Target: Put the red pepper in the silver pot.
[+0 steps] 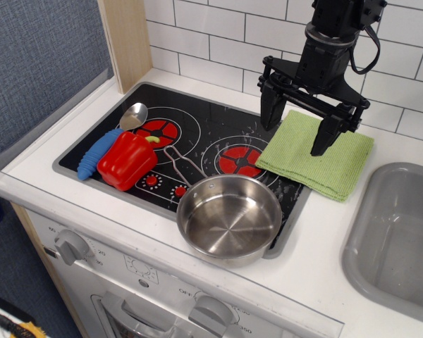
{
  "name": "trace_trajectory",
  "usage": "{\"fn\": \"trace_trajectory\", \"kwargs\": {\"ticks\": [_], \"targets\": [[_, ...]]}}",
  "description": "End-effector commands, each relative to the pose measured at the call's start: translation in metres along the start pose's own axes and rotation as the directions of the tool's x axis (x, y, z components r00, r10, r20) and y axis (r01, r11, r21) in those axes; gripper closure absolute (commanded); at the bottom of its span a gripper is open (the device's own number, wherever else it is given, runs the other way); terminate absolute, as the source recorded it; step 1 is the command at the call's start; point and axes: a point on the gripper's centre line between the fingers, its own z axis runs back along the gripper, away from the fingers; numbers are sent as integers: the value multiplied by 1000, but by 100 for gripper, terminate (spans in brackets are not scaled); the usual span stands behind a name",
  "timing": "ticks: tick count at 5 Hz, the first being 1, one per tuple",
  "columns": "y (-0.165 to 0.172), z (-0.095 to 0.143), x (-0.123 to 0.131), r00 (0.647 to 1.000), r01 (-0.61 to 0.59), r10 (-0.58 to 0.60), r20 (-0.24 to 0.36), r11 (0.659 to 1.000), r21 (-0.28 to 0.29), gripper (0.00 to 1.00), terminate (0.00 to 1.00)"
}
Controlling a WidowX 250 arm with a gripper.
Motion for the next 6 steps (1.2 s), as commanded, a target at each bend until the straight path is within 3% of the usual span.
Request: {"fn": "trace_trajectory", "kwargs": {"ticks": [1, 3, 4, 5, 6], "targets": [[0, 0, 0, 1000, 0, 0, 0, 1000, 0, 0, 0], [40, 20, -40, 994, -70, 67, 84, 997, 23, 0, 0], [67, 31, -82, 994, -68, 61, 91, 995, 76, 0, 0], [101, 17, -129, 988, -130, 126, 91, 991, 42, 0, 0], [133, -6, -151, 975, -210, 209, 73, 978, 3, 0, 0]]}}
